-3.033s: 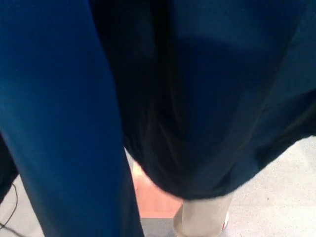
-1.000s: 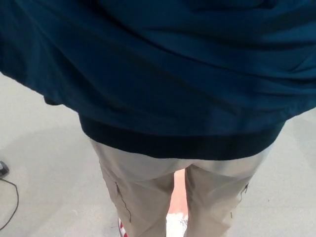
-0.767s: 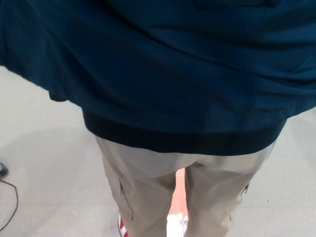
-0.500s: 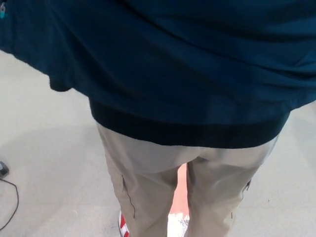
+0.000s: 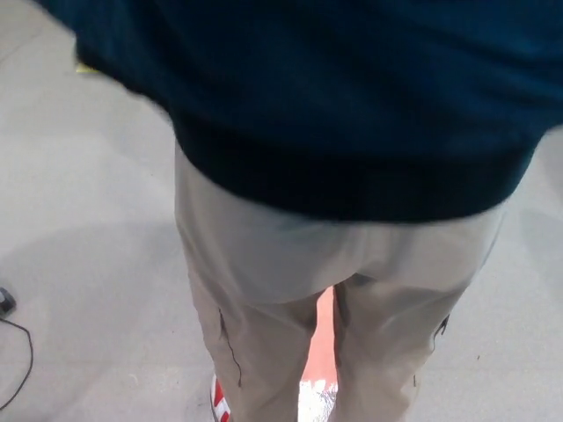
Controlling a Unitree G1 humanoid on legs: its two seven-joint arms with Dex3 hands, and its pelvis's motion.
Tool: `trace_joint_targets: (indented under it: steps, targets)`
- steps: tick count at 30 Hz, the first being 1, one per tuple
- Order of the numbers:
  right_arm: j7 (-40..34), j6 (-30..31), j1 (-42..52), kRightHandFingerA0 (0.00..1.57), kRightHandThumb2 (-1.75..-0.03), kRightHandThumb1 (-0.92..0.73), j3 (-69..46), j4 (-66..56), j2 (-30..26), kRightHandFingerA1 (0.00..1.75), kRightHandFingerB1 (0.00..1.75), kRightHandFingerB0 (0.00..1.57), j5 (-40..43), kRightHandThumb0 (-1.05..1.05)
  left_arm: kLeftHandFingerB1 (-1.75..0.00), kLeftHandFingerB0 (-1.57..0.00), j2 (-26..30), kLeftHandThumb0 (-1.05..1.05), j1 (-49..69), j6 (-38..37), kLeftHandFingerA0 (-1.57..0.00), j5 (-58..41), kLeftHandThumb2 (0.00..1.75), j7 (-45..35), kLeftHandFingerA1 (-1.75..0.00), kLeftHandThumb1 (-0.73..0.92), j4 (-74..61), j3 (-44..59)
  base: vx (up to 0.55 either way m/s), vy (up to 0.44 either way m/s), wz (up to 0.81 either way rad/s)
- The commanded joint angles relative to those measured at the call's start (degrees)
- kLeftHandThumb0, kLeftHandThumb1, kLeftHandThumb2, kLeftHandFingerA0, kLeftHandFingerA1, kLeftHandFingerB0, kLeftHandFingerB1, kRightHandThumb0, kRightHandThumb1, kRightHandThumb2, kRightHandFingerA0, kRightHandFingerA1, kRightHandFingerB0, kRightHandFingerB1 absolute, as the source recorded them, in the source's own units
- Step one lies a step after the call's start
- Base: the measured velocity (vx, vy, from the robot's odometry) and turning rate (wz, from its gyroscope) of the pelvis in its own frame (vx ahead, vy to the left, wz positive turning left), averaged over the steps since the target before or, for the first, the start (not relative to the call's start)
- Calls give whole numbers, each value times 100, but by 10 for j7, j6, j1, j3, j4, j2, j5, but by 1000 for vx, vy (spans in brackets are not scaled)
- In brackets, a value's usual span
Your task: A person hands a coat to the robot and the robot grabs it with both hands and holds it while the person wears the coat.
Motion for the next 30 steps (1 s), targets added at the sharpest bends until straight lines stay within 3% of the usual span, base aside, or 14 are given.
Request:
trace_joint_targets:
  steps: [1, 2, 5, 6, 8, 11, 12, 15, 22, 23, 25, 26, 27, 30]
  targets:
    - [10, 53, 467, 1, -66, -84, -124, -553, 212, 26, 22, 5, 173, -67, -26, -3, -118, -67, 477, -58, 0, -166, 106, -74, -22, 74, -457, 201, 0, 0, 0]
    - [14, 38, 502, 0, -102, -68, -130, -571, 220, 19, 25, 5, 185, -72, -26, -6, -130, -81, 507, -63, 0, -161, 109, -73, -18, 80, -476, 218, 0, 0, 0]
    - [16, 15, 557, 5, -66, -82, -184, -616, 255, 25, 23, 12, 139, -72, -30, -13, -165, -73, 662, -172, -4, -268, 64, -68, -29, 79, -506, 262, 0, 0, 0]
    - [8, -11, 566, 2, -63, -78, -184, -604, 252, 30, 27, 9, 160, -70, -43, -3, -172, -73, 701, -214, -3, -280, 101, -47, -27, 59, -488, 264, 0, 0, 0]
    - [1, -62, 584, 1, -99, -61, -180, -581, 244, 30, 31, 8, 182, -75, -21, -3, -240, -86, 738, -144, -3, -301, 94, -25, -10, 57, -538, 239, 0, 0, 0]
    - [-16, -74, 643, 10, -64, -77, -165, -594, 283, 29, 26, 16, 130, -68, -25, -11, -216, -82, 694, -81, 0, -166, 71, -51, -18, 92, -586, 268, 0, 0, 0]
    - [-17, -87, 666, 3, -63, -80, -146, -593, 287, 30, 27, 15, 130, -69, -29, -9, -213, -82, 701, -91, -4, -157, 111, -47, -19, 73, -576, 277, 0, 0, 0]
    - [-47, -92, 778, 7, -110, -75, -56, -603, 354, 19, 16, 6, 83, -80, -39, -8, -261, -83, 784, -123, -8, -187, 97, -7, -42, 64, -551, 229, 0, 0, 0]
    - [-76, -138, 961, 5, -106, -78, 0, -575, 428, 26, 18, 6, -21, -72, -27, -14, -310, -66, 905, -148, 0, 6, 67, 106, -25, 92, -516, 160, 0, 0, 0]
    - [-96, -159, 986, 7, -72, -92, 8, -546, 439, 32, 20, 9, -41, -59, -22, -11, -304, -62, 939, -184, -1, -16, 70, 105, -16, 91, -492, 145, 0, 0, 0]
    - [-109, -173, 1003, 3, -104, -75, 13, -517, 446, 42, 29, 5, -62, -64, -22, -10, -310, -60, 968, -197, -4, -18, 70, 110, -18, 91, -480, 134, 0, 0, 0]
    - [-100, -157, 1024, 2, -75, -92, 20, -504, 441, 43, 18, 5, -75, -62, -20, -4, -322, -74, 992, -160, 0, -2, 111, 93, -18, 82, -483, 123, 0, 0, 0]
    - [-94, -161, 1033, 0, -108, -76, 20, -486, 430, 49, 26, 0, -82, -62, -17, -4, -329, -78, 1015, -143, 0, -2, 112, 76, -12, 85, -480, 108, 0, 0, 0]
    - [-105, -184, 1026, 2, -76, -92, 16, -434, 411, 58, 25, 4, -100, -58, -22, -9, -322, -78, 1022, -147, 0, 21, 112, 90, -18, 84, -437, 86, 0, 0, 0]
